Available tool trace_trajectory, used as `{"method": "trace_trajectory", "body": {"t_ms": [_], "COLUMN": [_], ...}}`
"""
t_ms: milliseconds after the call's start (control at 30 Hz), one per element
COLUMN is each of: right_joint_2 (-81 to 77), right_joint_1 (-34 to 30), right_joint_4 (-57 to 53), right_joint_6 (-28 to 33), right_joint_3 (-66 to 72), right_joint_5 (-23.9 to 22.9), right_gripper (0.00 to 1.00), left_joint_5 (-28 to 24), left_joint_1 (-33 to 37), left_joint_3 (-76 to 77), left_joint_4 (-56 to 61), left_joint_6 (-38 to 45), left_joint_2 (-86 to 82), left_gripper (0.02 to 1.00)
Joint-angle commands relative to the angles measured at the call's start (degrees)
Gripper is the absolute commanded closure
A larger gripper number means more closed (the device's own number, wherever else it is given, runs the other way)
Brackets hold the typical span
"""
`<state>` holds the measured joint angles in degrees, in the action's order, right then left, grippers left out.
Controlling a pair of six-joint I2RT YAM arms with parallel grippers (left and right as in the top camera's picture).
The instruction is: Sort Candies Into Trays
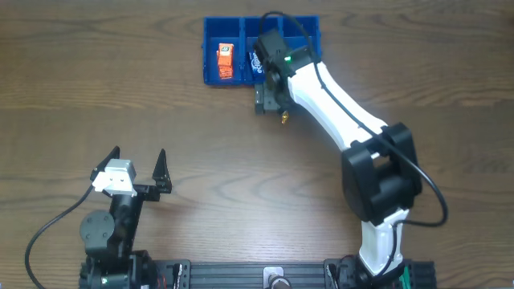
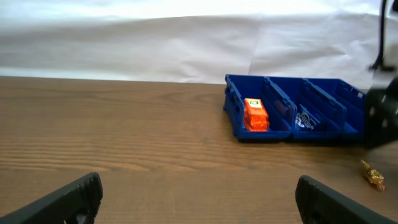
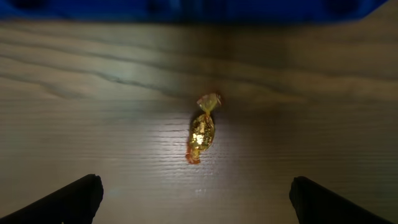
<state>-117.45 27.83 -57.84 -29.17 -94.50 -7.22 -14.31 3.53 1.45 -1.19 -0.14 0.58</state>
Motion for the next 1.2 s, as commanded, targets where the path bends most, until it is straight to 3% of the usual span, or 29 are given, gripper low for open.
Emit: {"method": "trace_trajectory", "body": {"t_ms": [33, 467, 700, 933, 1033, 1200], "right_joint_2": [-3.1, -6.9, -6.9, -6.9, -6.9, -6.9], "right_joint_1": [-0.2, -1.2, -2.9, -3.0, -3.0, -3.0], "right_joint_4": [0.6, 3.4, 8.0, 9.2, 9.5, 9.5], "right_joint_6": [-2.6, -3.9, -3.8, -3.6, -3.6, -3.6], "right_joint_3": [0.6, 0.9, 4.5, 4.7, 4.7, 4.8], "right_joint_5": [0.2, 1.2, 4.8, 4.3, 4.4, 4.4], "right_gripper": [0.001, 0.001, 0.001, 0.005, 0.084, 0.297], "left_joint_5": [-1.2, -1.2, -1.2, -1.2, -1.2, -1.2], "left_joint_1": [-0.2, -0.2, -0.2, -0.2, -0.2, -0.2], "left_joint_3": [-1.2, -1.2, -1.2, -1.2, -1.2, -1.2], "left_joint_4": [-1.8, -1.8, -1.8, -1.8, -1.8, -1.8], "left_joint_6": [0.0, 0.0, 0.0, 0.0, 0.0, 0.0], "left_joint_2": [-0.3, -0.3, -0.3, -0.3, -0.3, -0.3], "left_gripper": [0.020, 0.020, 0.020, 0.020, 0.023, 0.020]}}
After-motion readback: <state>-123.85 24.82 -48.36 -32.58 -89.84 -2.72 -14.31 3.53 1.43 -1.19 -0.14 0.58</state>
